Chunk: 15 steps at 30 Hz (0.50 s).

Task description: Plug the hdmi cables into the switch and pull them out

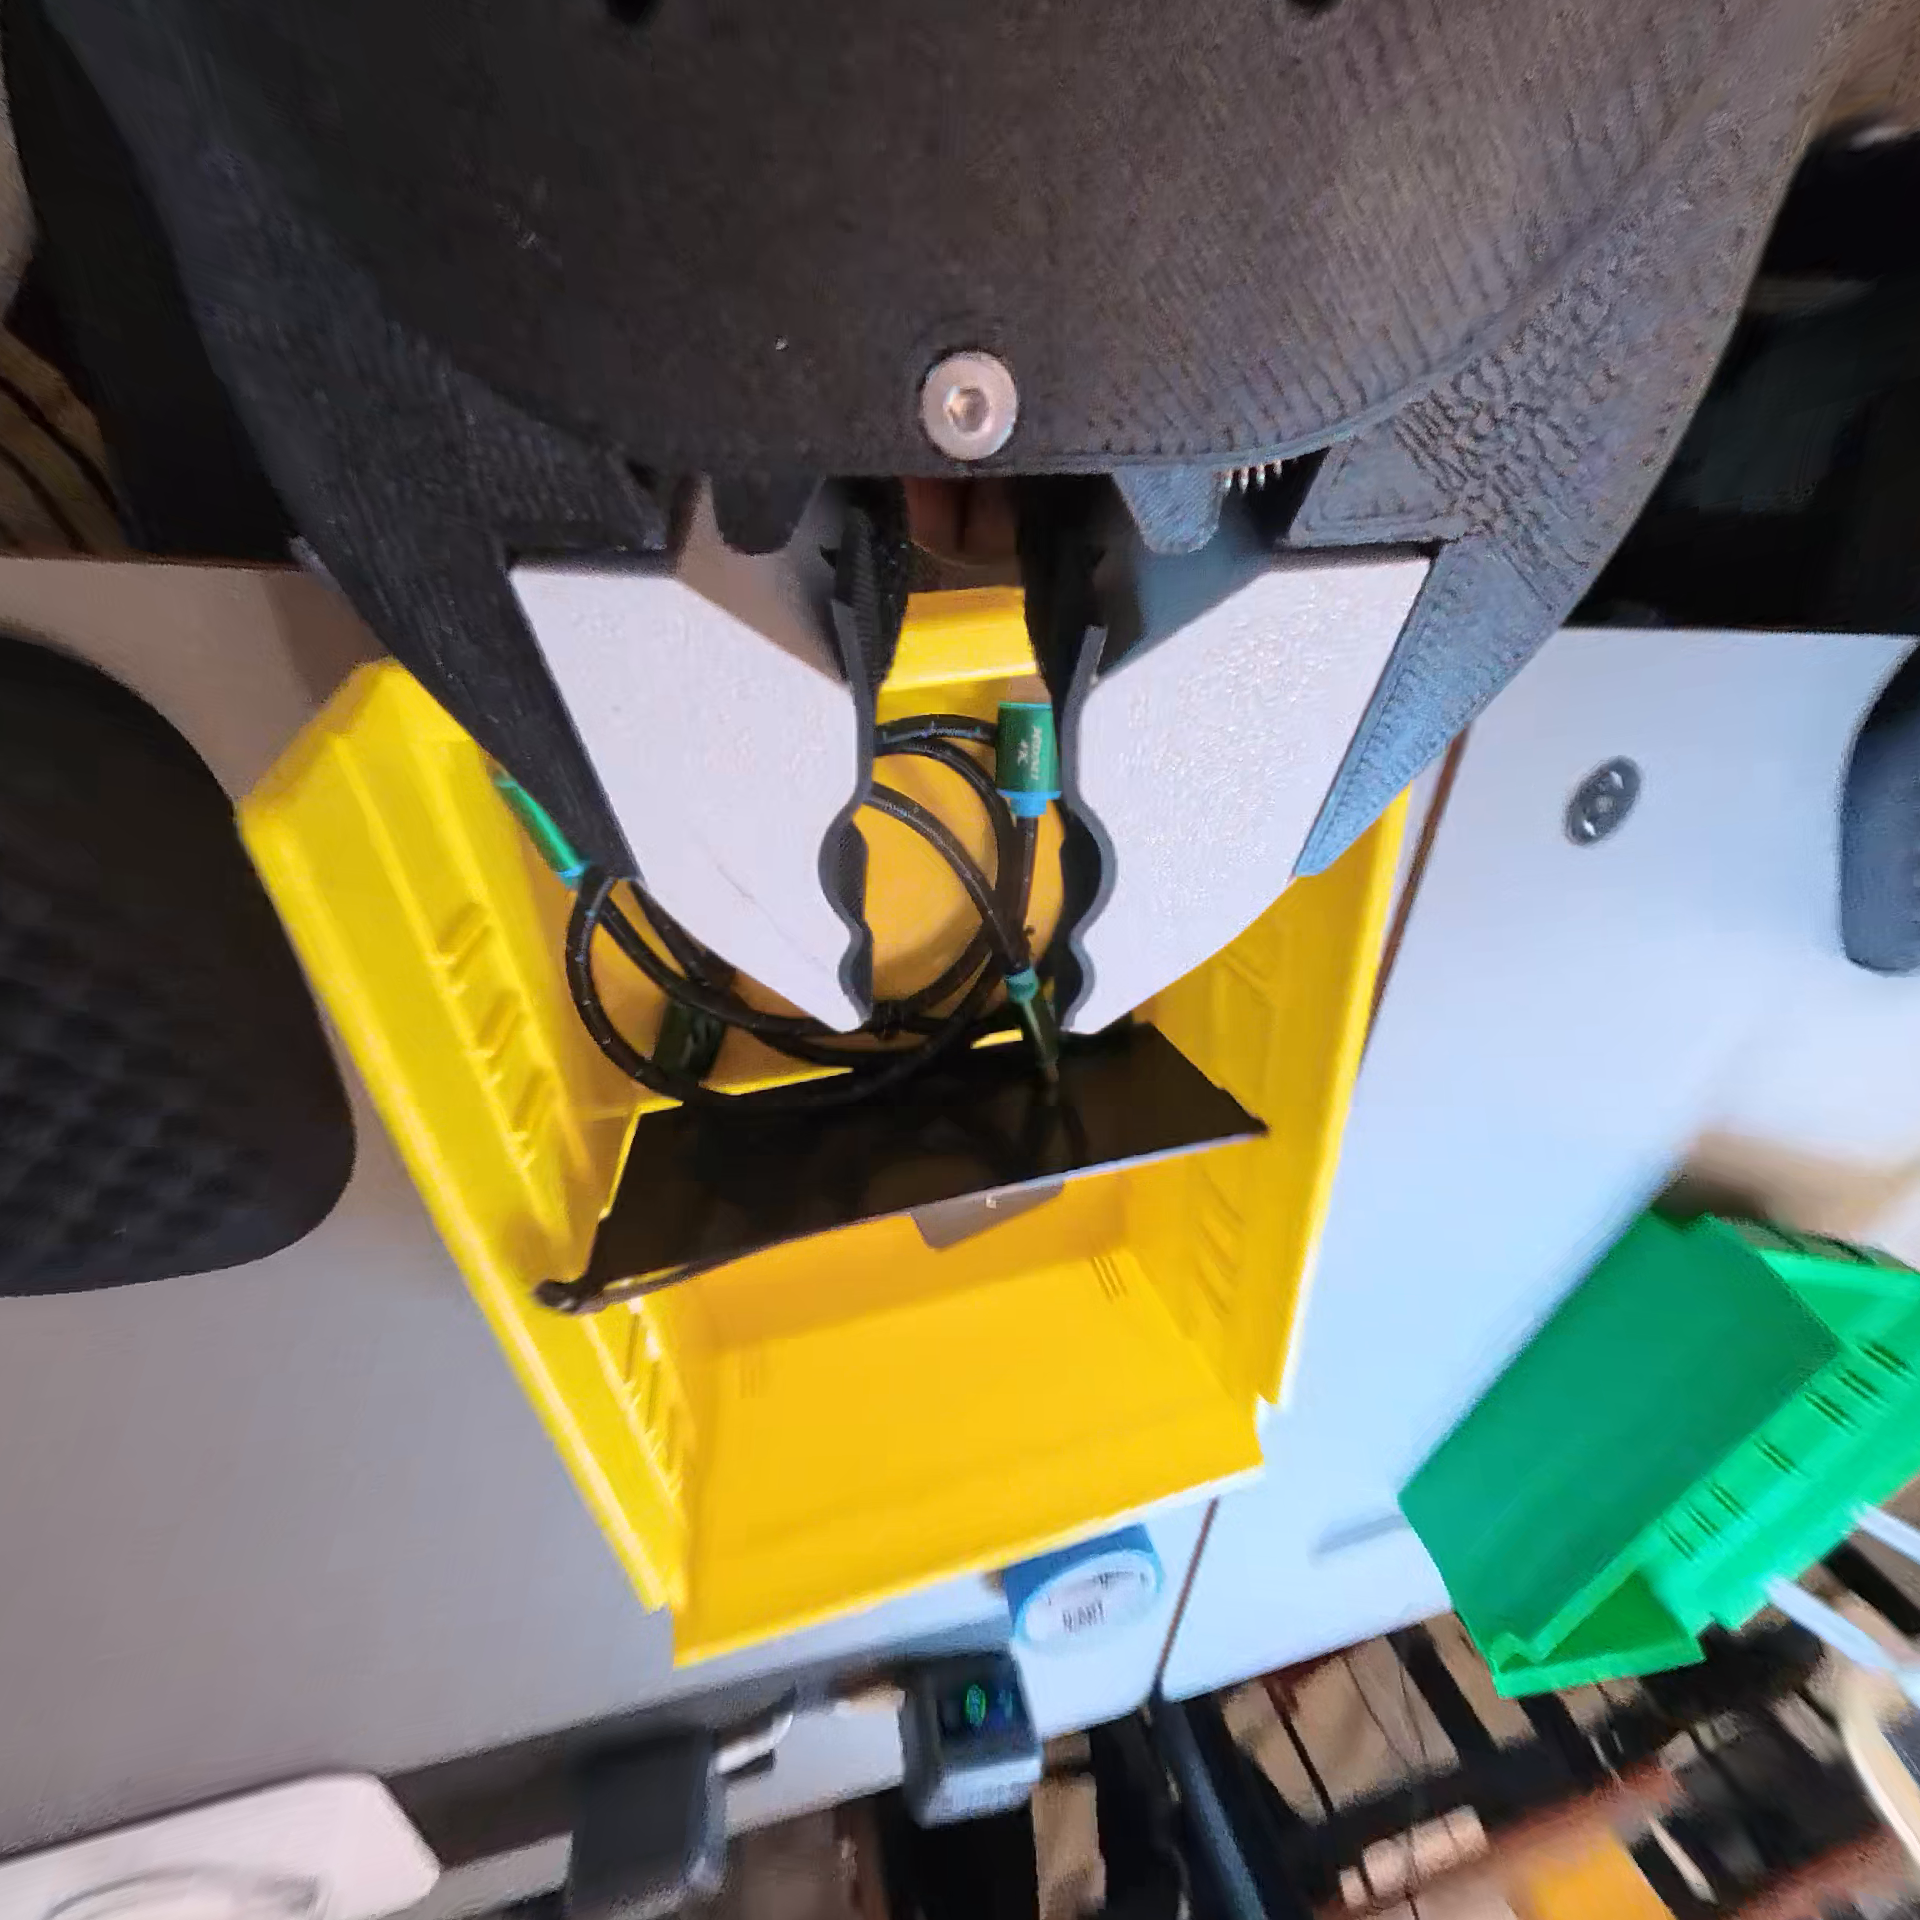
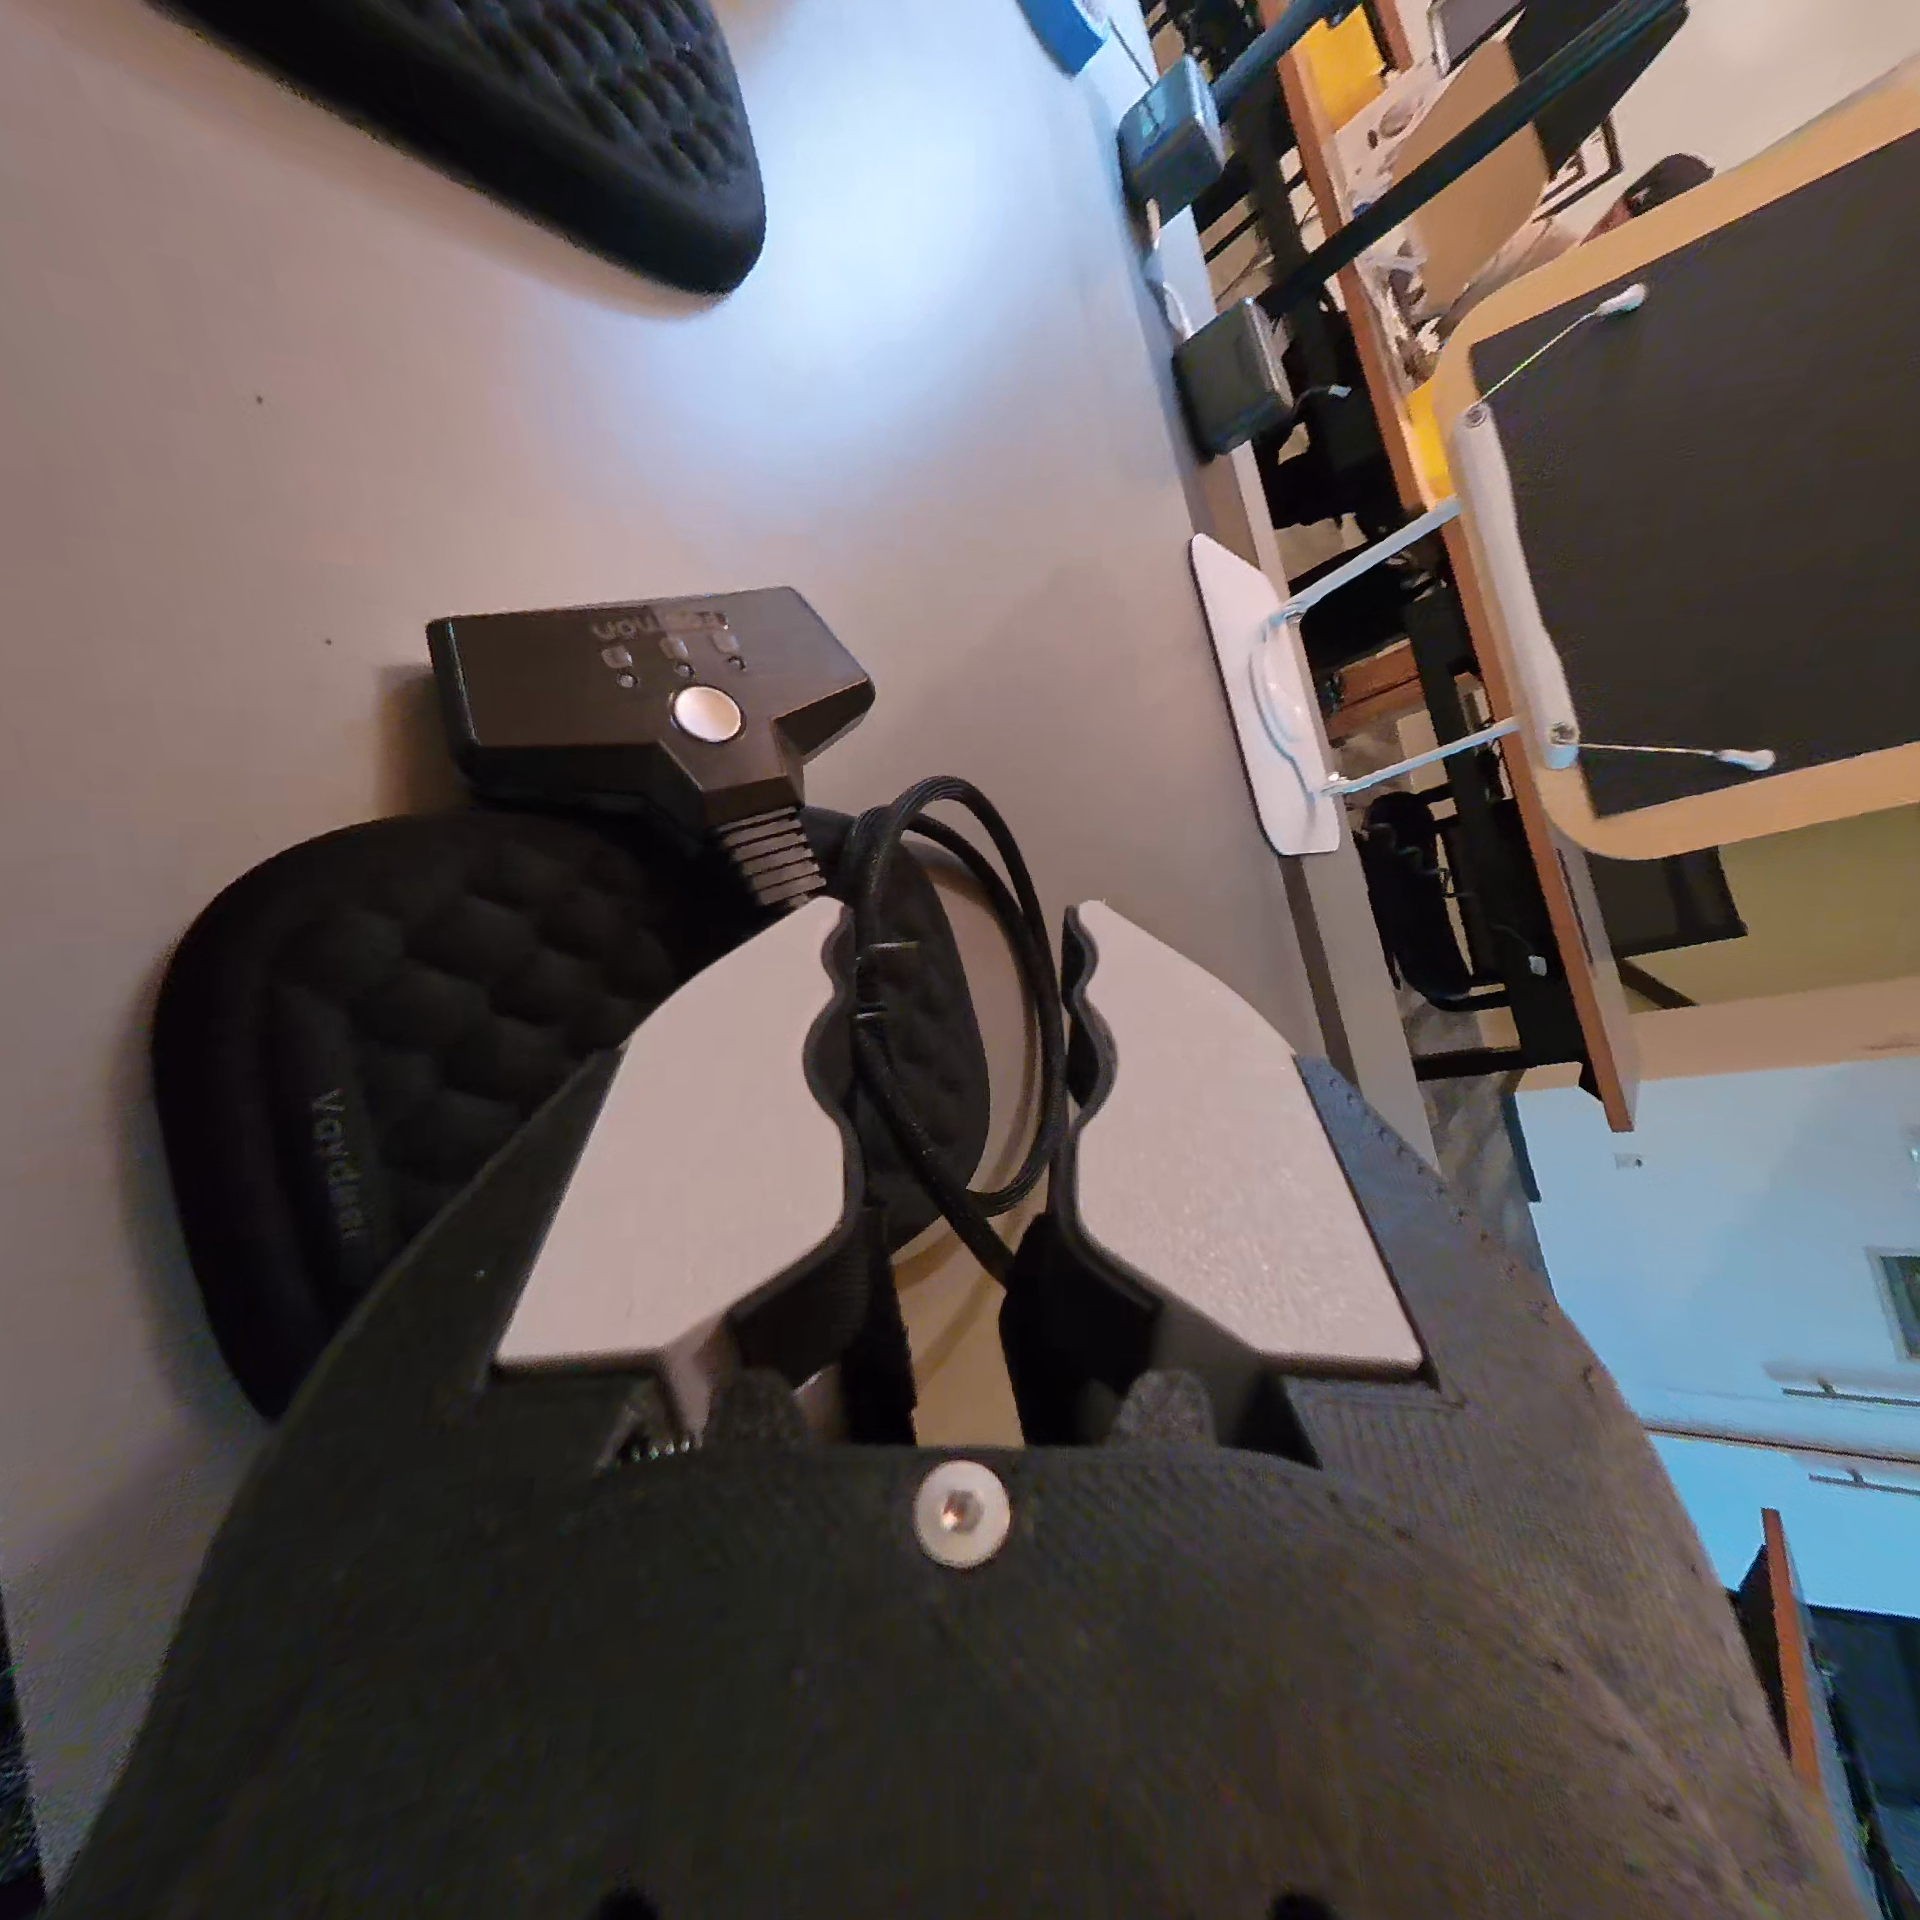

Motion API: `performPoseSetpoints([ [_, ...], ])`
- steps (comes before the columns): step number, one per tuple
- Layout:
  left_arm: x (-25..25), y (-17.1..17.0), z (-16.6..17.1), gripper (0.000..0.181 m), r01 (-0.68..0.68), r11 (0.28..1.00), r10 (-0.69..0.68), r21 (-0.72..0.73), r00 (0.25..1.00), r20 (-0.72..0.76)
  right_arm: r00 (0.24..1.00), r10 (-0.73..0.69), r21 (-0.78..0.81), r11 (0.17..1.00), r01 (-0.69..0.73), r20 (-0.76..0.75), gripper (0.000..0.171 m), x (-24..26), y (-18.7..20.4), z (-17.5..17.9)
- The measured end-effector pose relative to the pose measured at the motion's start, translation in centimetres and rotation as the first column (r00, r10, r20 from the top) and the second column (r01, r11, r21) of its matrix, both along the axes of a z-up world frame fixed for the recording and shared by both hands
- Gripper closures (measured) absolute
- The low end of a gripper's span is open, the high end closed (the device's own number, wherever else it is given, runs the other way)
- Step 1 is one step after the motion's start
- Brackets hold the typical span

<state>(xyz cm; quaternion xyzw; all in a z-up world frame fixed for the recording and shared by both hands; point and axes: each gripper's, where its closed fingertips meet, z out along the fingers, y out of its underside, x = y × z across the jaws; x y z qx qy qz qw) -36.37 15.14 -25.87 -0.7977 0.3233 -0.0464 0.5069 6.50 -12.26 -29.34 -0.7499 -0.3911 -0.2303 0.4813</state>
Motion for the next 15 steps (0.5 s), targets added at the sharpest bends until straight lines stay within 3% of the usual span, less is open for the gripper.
performPoseSetpoints([
  [9, -1.6, 3.1, -9.3, 0.150, -0.178, 0.930, 0.127, -0.322, 0.977, -0.172, 0.998, -0.021, -0.010, 1.000, 0.022, 0.052, 0.133, 0.2, 0.1, -0.1],
  [11, -2.2, 3.7, -9.6, 0.157, -0.239, 0.920, 0.182, -0.310, 0.962, -0.202, 0.998, -0.025, -0.008, 1.000, 0.025, 0.055, 0.133, 0.3, 0.1, 0.0],
  [15, -2.0, 3.5, -10.1, 0.171, -0.229, 0.917, 0.158, -0.327, 0.960, -0.230, 0.997, -0.036, -0.006, 0.999, 0.037, 0.072, 0.133, 0.5, 0.2, -0.1],
])
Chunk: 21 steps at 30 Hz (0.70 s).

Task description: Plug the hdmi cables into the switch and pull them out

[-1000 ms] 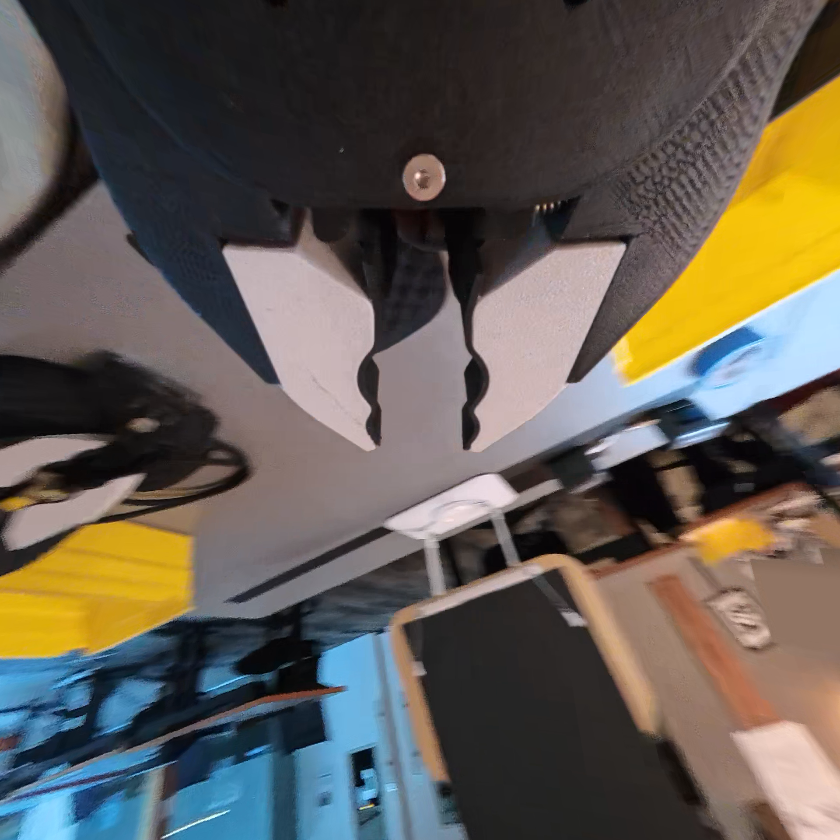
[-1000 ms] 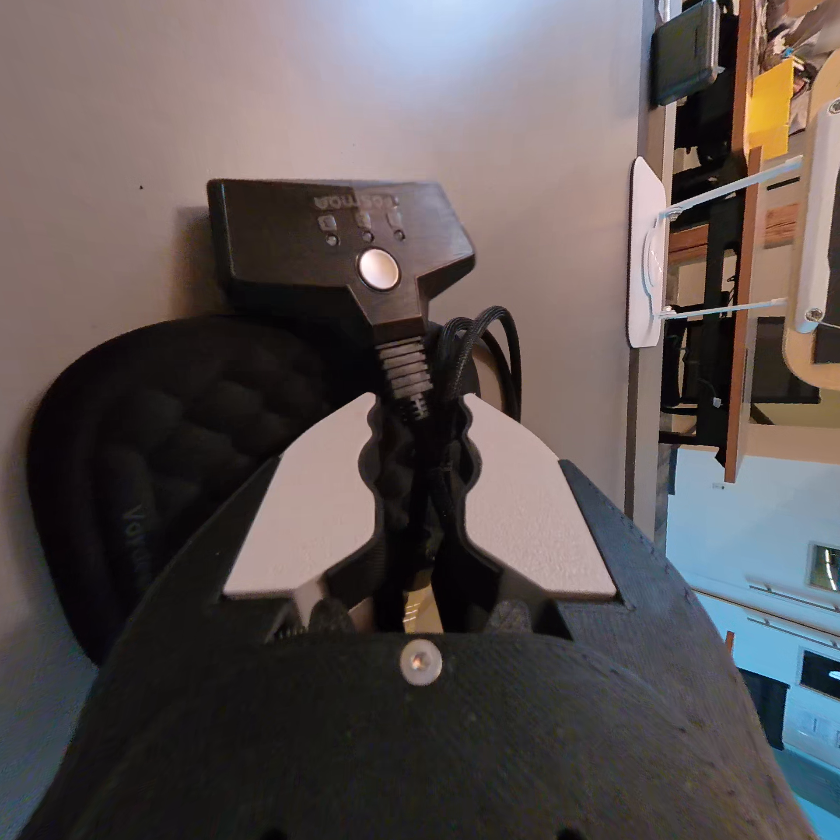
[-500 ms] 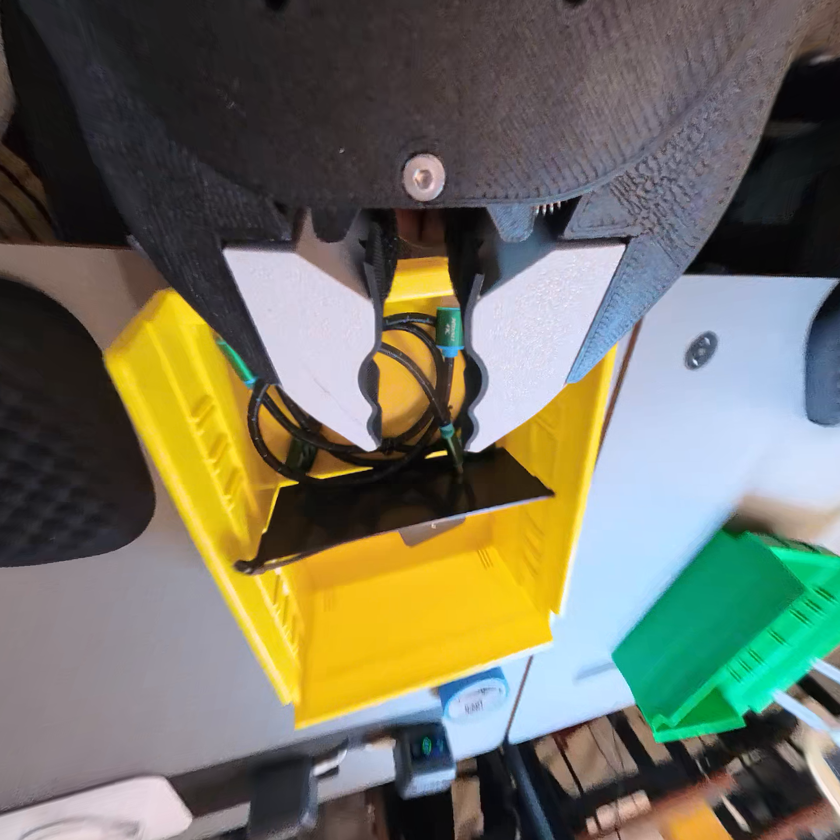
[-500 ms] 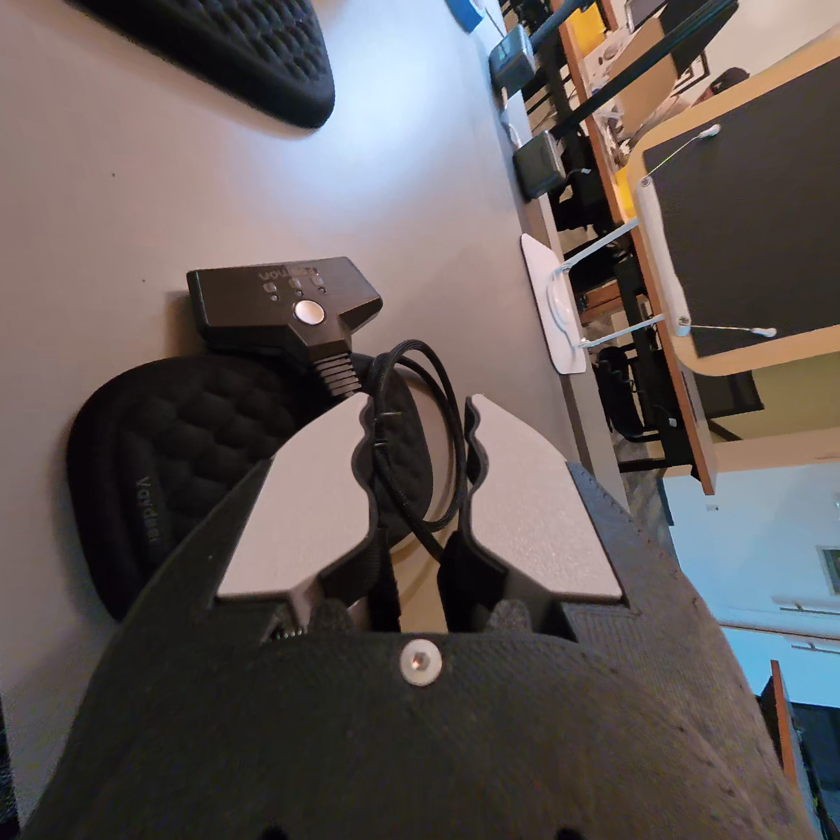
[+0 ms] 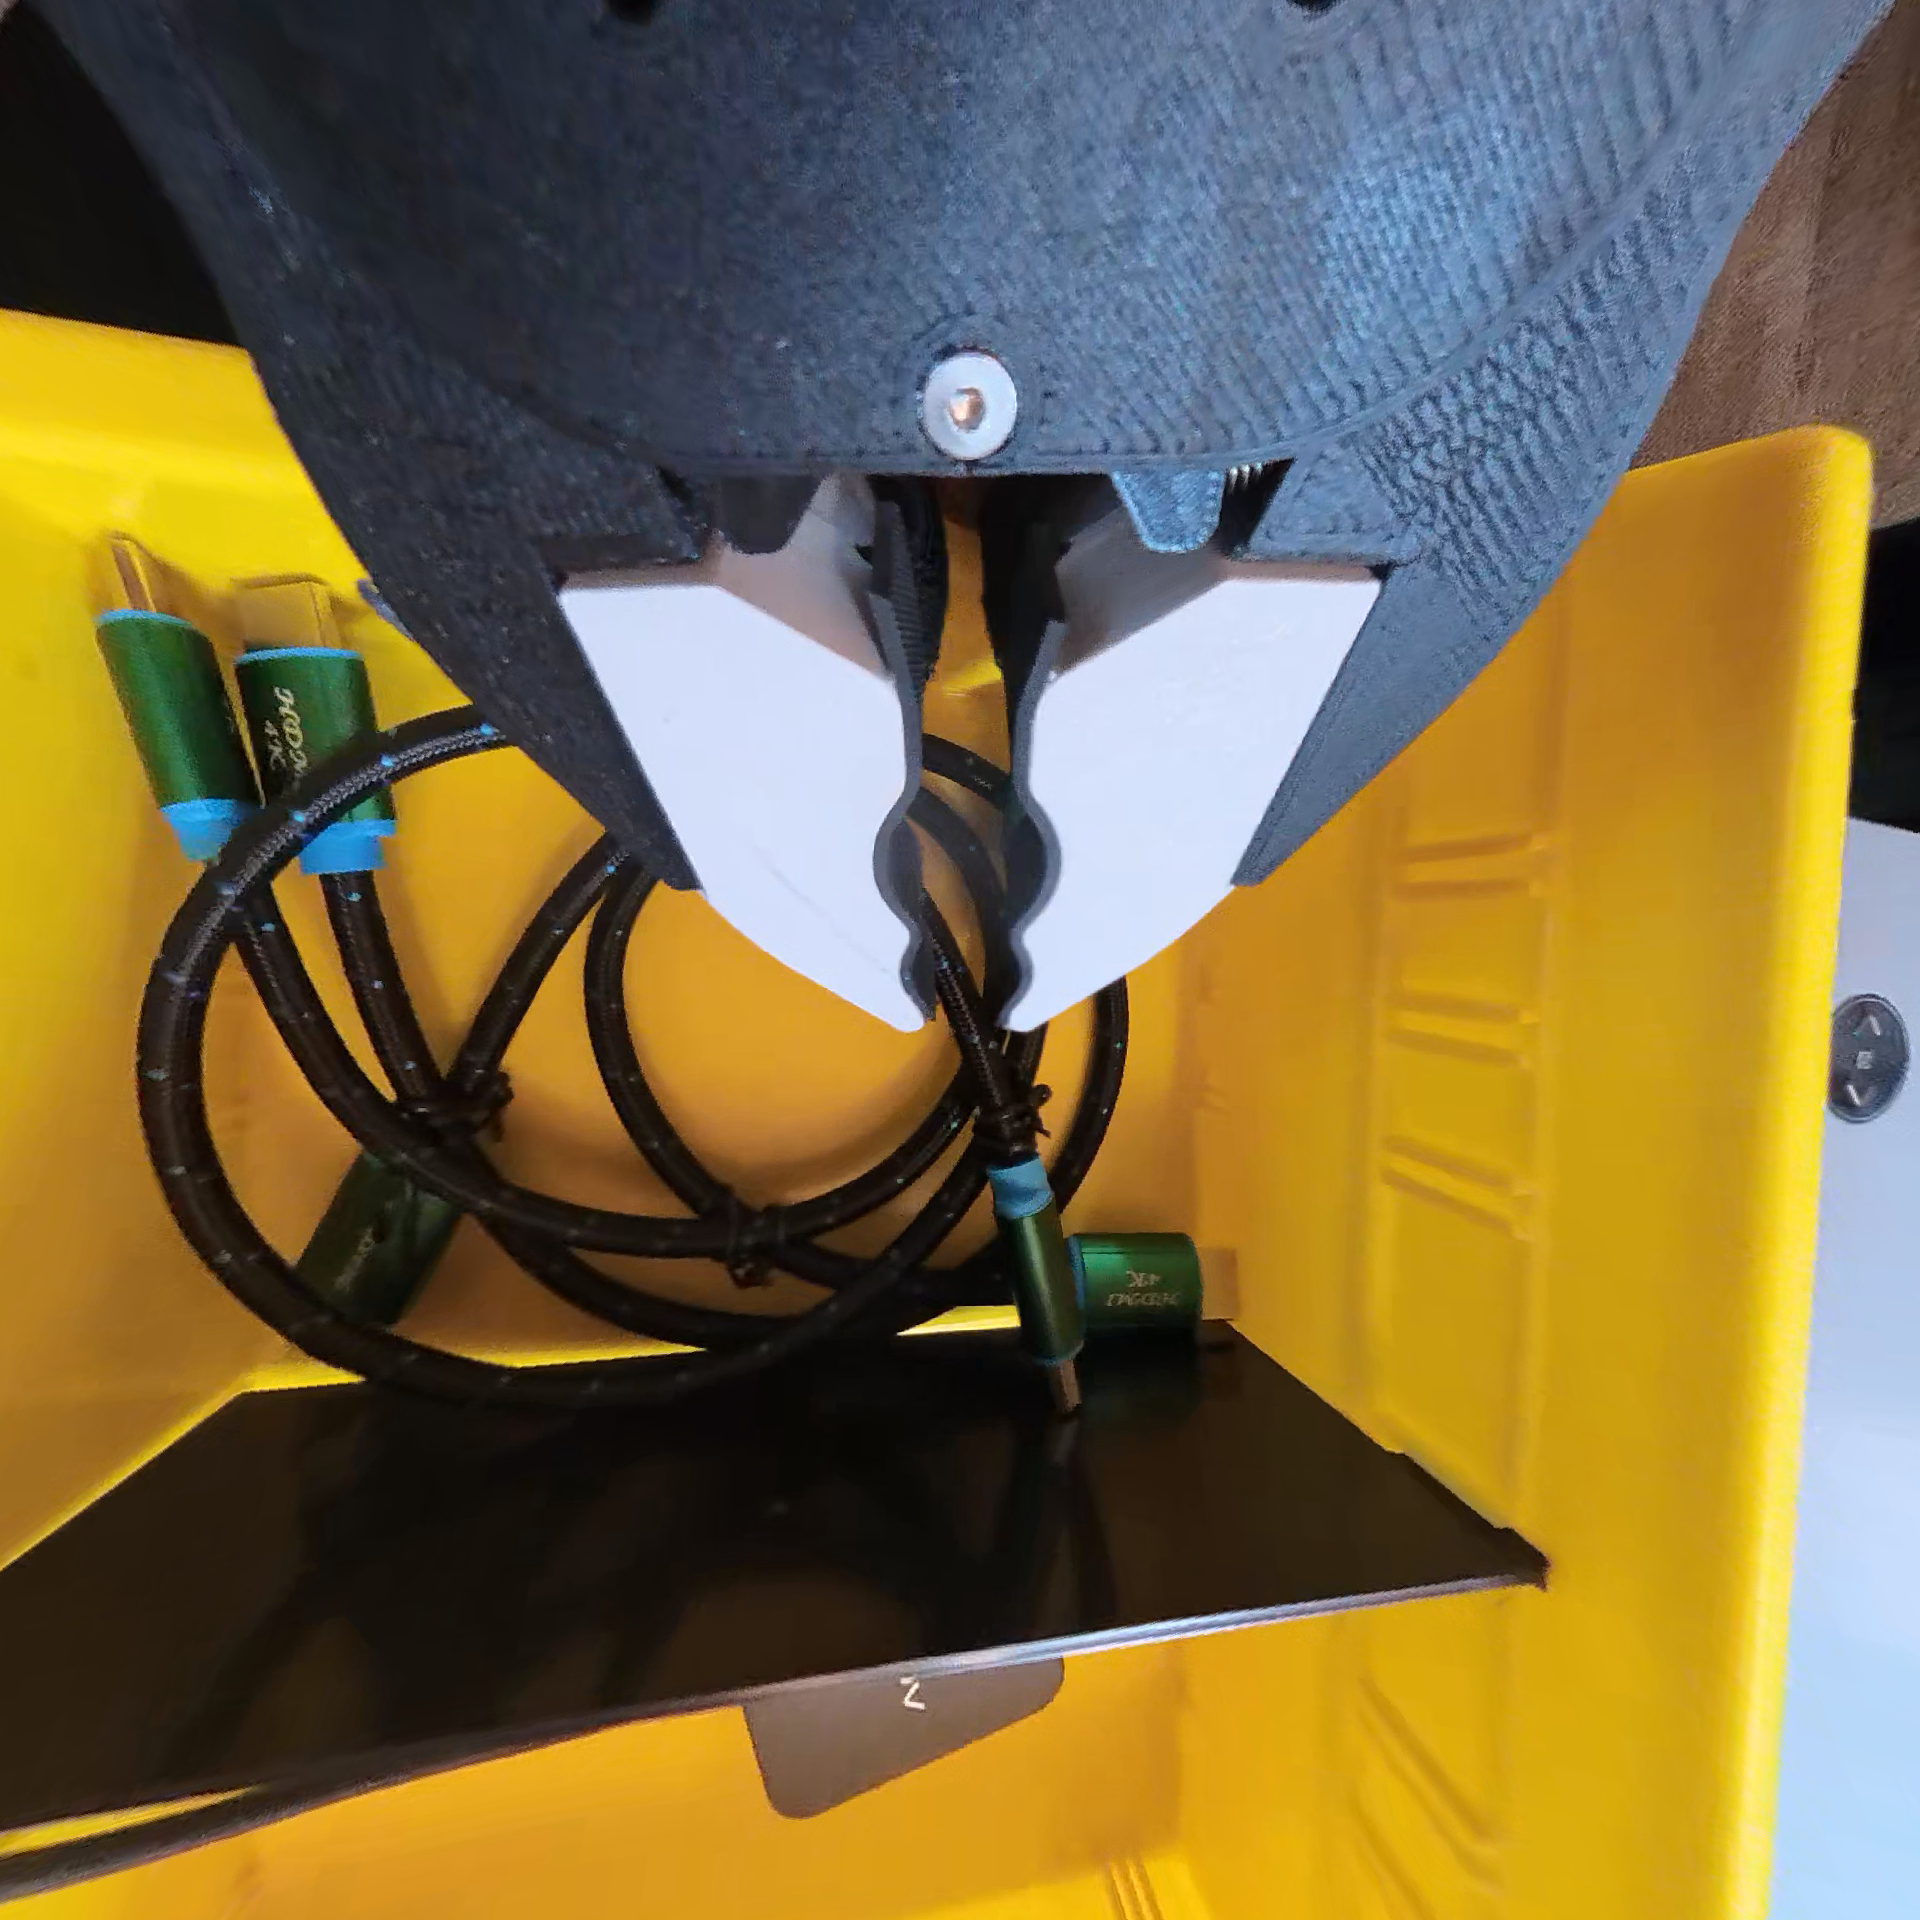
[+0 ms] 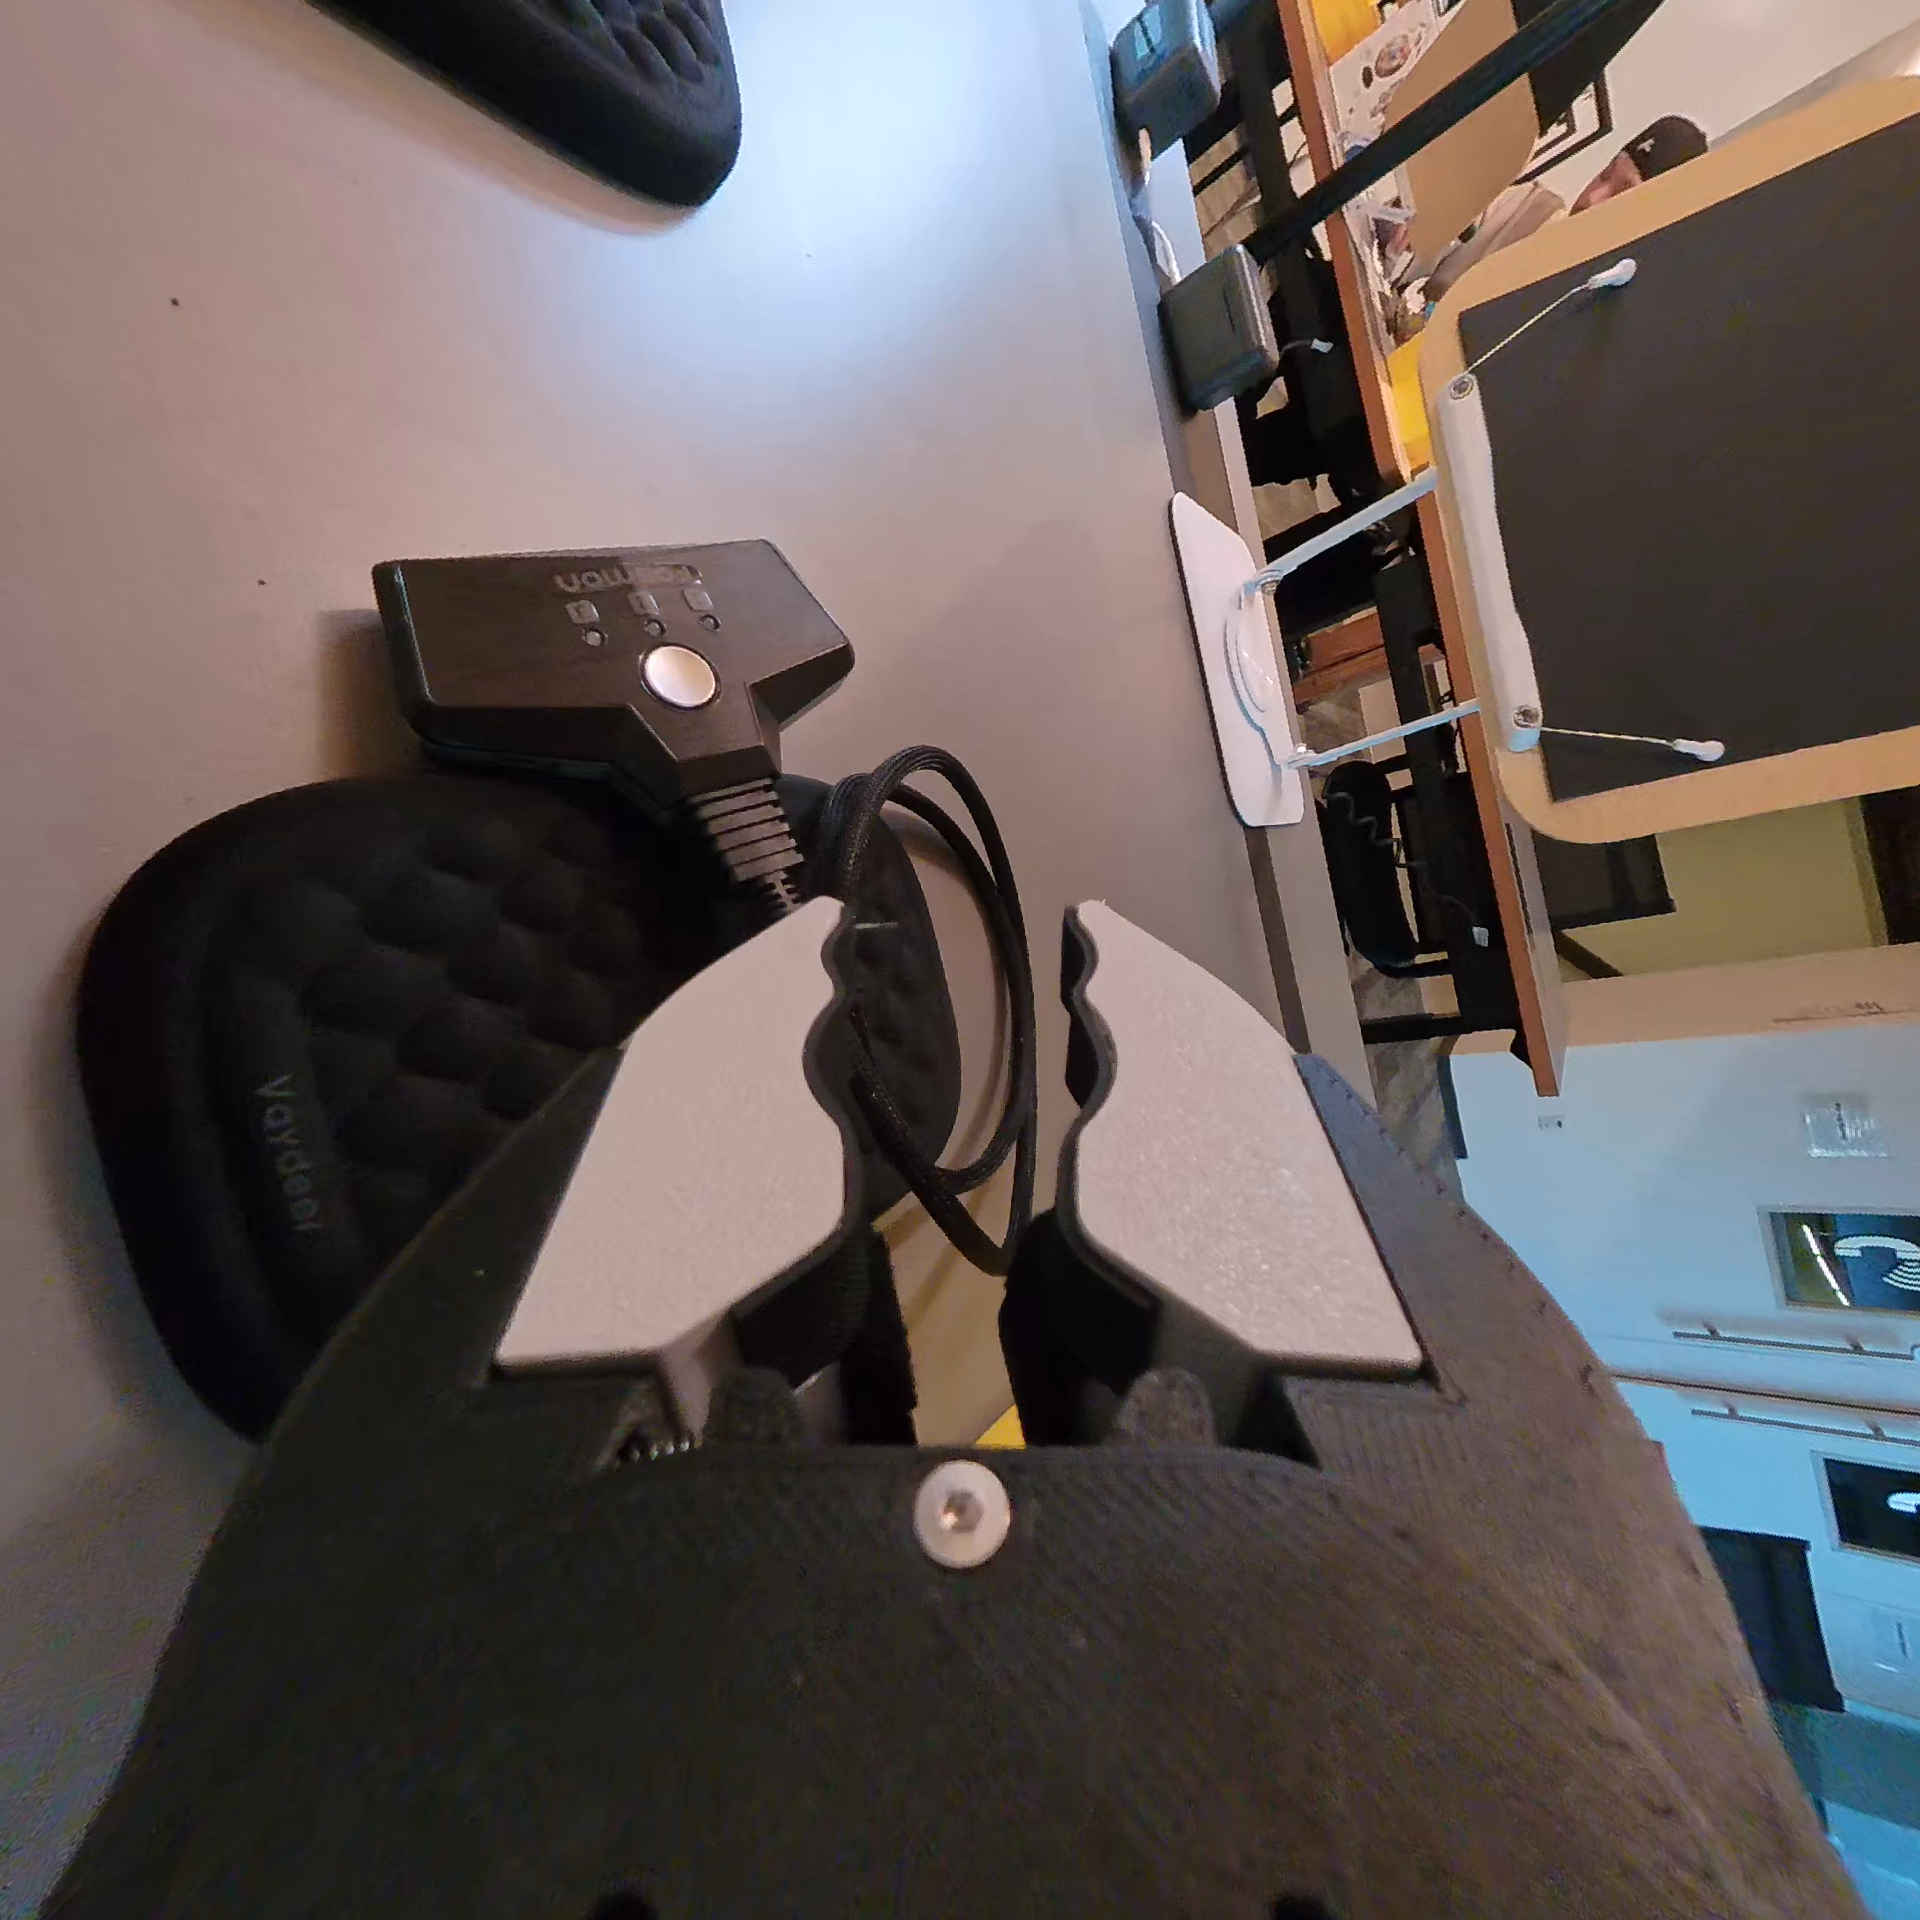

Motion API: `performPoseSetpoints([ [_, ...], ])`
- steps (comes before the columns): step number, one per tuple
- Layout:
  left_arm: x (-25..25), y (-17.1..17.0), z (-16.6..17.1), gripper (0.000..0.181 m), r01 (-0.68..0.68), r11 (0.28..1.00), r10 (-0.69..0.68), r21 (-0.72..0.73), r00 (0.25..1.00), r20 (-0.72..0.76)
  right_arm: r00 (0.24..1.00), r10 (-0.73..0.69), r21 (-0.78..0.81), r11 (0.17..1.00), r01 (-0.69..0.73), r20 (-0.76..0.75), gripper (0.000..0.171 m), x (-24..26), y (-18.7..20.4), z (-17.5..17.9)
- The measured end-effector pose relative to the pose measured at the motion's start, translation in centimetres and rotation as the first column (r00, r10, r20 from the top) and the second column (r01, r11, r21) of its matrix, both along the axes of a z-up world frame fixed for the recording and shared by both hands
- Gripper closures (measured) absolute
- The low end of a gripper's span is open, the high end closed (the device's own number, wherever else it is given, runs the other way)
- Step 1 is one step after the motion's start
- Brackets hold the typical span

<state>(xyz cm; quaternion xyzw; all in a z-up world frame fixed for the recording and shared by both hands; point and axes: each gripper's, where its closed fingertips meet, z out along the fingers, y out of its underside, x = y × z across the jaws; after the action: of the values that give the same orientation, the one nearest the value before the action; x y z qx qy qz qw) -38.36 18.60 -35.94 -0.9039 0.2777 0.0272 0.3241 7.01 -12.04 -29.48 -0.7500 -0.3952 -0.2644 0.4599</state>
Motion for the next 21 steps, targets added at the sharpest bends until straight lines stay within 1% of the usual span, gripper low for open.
performPoseSetpoints([
  [4, 0.0, 0.0, 0.4, 0.173, -0.004, 1.000, 0.004, 0.029, 1.000, -0.004, 1.000, -0.016, -0.009, 1.000, 0.016, 0.021, 0.132, 0.4, 0.0, -0.3],
  [6, -0.2, 0.1, 1.3, 0.174, -0.024, 0.997, 0.023, 0.078, 1.000, 0.014, 0.999, -0.024, 0.000, 1.000, 0.024, 0.027, 0.132, 0.5, 0.0, -0.1],
  [8, -0.6, 0.3, 3.4, 0.174, -0.056, 0.983, 0.047, 0.175, 0.997, 0.055, 0.999, -0.025, 0.018, 1.000, 0.024, 0.027, 0.133, 0.6, 0.0, 0.3],
  [10, -0.4, 0.3, 6.4, 0.175, -0.071, 0.953, 0.033, 0.295, 0.991, 0.132, 0.999, -0.026, 0.040, 0.999, 0.025, 0.029, 0.133, 0.6, 0.0, 0.7],
  [13, -0.3, -0.2, 11.5, 0.175, -0.106, 0.855, -0.007, 0.507, 0.976, 0.217, 0.999, -0.029, 0.060, 0.998, 0.026, 0.039, 0.133, 0.7, 0.1, 0.9],
  [14, -0.1, -0.5, 12.9, 0.175, -0.107, 0.817, -0.033, 0.566, 0.972, 0.231, 0.999, -0.029, 0.061, 0.998, 0.027, 0.042, 0.133, 0.7, 0.2, 0.9],
  [15, 0.3, -0.9, 14.5, 0.175, -0.091, 0.760, -0.076, 0.643, 0.971, 0.228, 0.998, -0.032, 0.065, 0.997, 0.029, 0.048, 0.133, 0.7, 0.2, 1.0],
  [16, 0.8, -1.5, 16.3, 0.175, -0.077, 0.686, -0.126, 0.723, 0.967, 0.223, 0.998, -0.034, 0.073, 0.997, 0.030, 0.054, 0.134, 0.6, 0.3, 1.1],
  [19, 2.5, -4.4, 21.7, 0.175, -0.107, 0.419, -0.256, 0.902, 0.939, 0.230, 0.999, -0.025, 0.131, 0.991, 0.020, 0.041, 0.133, 0.2, 0.5, 2.2],
  [21, 4.6, -7.3, 24.5, 0.175, -0.096, 0.214, -0.356, 0.972, 0.919, 0.169, 1.000, 0.011, 0.196, 0.981, -0.008, -0.014, 0.133, -0.8, 0.9, 3.3],
])
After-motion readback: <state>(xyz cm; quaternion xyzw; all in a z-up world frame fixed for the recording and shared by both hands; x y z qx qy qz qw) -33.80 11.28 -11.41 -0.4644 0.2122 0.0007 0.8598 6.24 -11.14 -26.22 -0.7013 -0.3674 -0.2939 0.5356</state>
